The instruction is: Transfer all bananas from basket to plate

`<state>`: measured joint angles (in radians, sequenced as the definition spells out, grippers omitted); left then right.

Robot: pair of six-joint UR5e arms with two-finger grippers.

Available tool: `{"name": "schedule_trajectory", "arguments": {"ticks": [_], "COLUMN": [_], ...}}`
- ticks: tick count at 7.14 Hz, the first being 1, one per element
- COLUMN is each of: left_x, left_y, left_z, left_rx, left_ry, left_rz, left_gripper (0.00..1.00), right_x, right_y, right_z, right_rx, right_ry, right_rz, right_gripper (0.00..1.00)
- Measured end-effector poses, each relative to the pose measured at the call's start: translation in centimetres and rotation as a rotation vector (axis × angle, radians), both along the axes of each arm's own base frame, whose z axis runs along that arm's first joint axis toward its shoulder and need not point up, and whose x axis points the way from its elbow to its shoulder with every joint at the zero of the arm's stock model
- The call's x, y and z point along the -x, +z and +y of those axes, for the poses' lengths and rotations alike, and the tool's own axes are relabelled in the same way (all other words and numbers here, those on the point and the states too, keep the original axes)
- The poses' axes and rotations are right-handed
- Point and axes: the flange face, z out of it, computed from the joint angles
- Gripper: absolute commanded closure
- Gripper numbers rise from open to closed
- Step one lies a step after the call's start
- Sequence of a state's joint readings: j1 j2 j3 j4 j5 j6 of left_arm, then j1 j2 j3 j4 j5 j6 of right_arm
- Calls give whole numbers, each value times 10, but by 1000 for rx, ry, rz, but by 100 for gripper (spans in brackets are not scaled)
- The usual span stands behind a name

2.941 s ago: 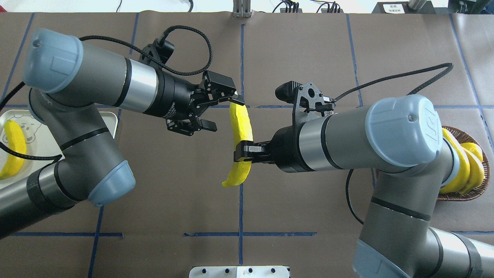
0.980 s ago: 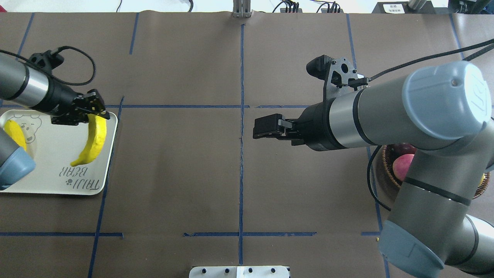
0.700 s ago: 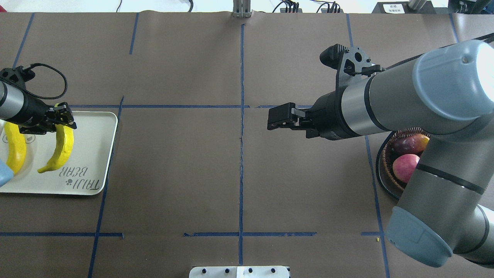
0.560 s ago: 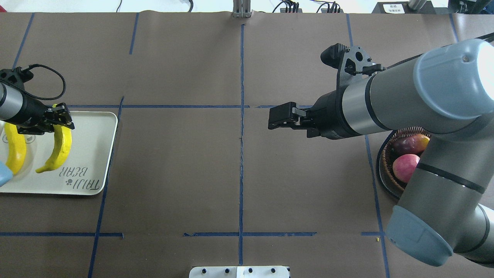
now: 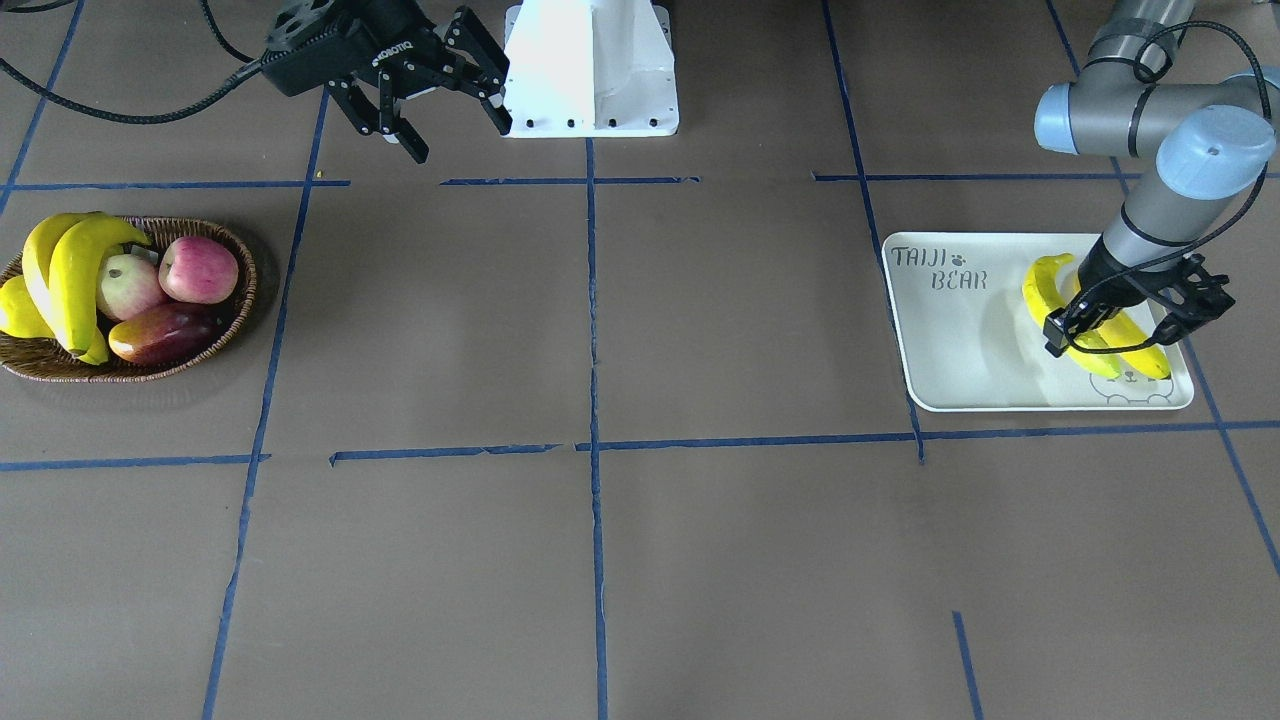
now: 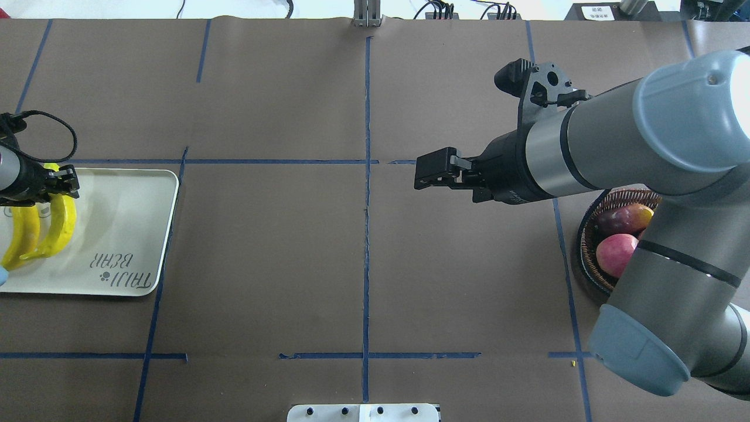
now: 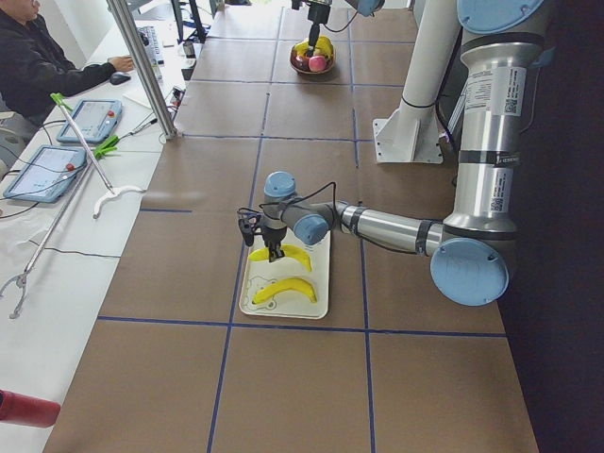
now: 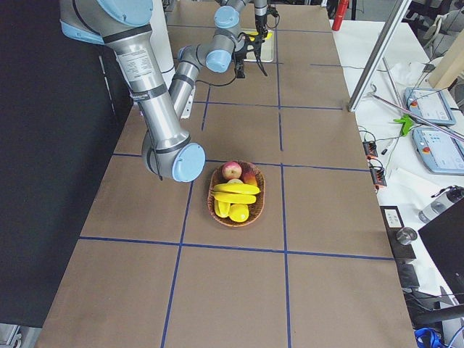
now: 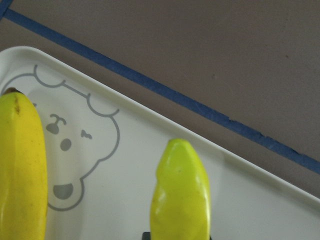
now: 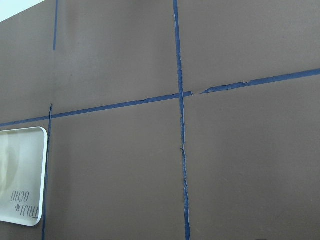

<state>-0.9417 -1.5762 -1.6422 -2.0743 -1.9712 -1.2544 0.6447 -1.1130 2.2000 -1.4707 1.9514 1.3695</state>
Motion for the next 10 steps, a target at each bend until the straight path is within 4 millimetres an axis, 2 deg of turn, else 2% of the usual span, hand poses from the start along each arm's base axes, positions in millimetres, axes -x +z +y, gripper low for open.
{"name": "schedule_trajectory", "arguments": {"ticks": [2,3,5,7,8,10], "left_x": [3,4,3,3,3,-15], "left_y": [6,1,-28,-77,-107,-149], "left_z": [0,-1,-2,4,9,23], "left_rx": [-30,-48,-91,-116,-117,-122], "left_ry": [-10,-19,-29,-7,9,37], "left_rz": [-40,-40,-6,36,59,104], "left_gripper": [0,0,0,0,0,0], "right_x": [-2,-5,-17,-38,-60,-139], "right_y": [1,4,17,35,60,135], "right_z": [-1,-4,-13,-19,-22,-33], "right_rx": [1,6,16,-29,-73,-104], "right_ry": [2,8,25,0,-30,-117], "right_rz": [1,8,63,184,269,383], "right_gripper": [0,0,0,0,0,0]}}
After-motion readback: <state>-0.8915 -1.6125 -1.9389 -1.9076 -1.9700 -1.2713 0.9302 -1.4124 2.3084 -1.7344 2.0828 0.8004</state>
